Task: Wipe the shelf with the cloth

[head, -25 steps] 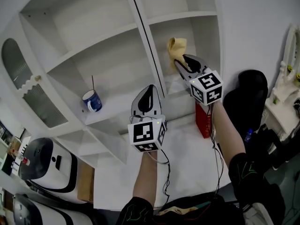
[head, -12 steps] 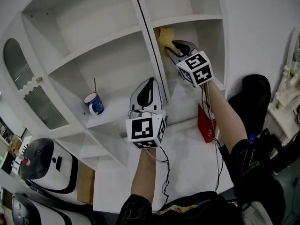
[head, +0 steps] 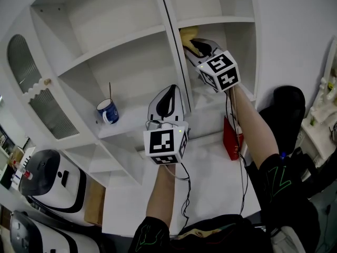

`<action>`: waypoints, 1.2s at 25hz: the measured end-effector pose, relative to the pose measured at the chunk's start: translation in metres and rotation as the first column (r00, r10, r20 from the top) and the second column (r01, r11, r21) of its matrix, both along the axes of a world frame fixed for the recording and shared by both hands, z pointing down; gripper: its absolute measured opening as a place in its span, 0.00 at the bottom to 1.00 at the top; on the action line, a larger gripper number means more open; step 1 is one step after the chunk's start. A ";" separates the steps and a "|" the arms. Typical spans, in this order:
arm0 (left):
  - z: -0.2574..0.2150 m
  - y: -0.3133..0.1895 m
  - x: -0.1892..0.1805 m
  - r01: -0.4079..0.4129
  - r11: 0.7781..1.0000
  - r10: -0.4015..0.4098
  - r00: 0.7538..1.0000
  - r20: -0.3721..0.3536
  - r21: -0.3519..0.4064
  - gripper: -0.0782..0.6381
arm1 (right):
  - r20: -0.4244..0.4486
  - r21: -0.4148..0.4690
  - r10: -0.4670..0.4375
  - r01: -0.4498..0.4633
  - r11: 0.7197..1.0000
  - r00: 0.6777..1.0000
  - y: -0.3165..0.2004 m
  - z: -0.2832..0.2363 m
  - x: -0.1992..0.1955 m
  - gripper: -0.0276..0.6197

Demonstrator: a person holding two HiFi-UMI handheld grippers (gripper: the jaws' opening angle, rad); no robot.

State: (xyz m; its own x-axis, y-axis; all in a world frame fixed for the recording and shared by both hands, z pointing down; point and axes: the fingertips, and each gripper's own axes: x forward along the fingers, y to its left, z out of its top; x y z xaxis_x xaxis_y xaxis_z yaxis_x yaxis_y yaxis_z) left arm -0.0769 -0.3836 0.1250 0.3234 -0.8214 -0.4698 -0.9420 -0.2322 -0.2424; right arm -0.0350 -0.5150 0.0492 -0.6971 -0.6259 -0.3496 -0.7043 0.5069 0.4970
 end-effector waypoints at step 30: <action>0.017 0.022 0.023 -0.051 0.998 0.050 0.999 -0.013 -0.048 0.11 | 0.085 -0.160 -0.022 0.035 0.986 0.996 0.009 0.050 0.072 0.21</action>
State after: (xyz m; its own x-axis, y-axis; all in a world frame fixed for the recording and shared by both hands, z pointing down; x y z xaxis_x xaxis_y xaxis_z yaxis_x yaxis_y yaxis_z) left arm -0.0534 -0.3614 0.1422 0.3599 -0.8261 -0.4337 -0.9314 -0.2910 -0.2186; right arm 0.0370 -0.5060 0.0994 -0.6886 -0.6590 -0.3025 -0.7235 0.5964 0.3477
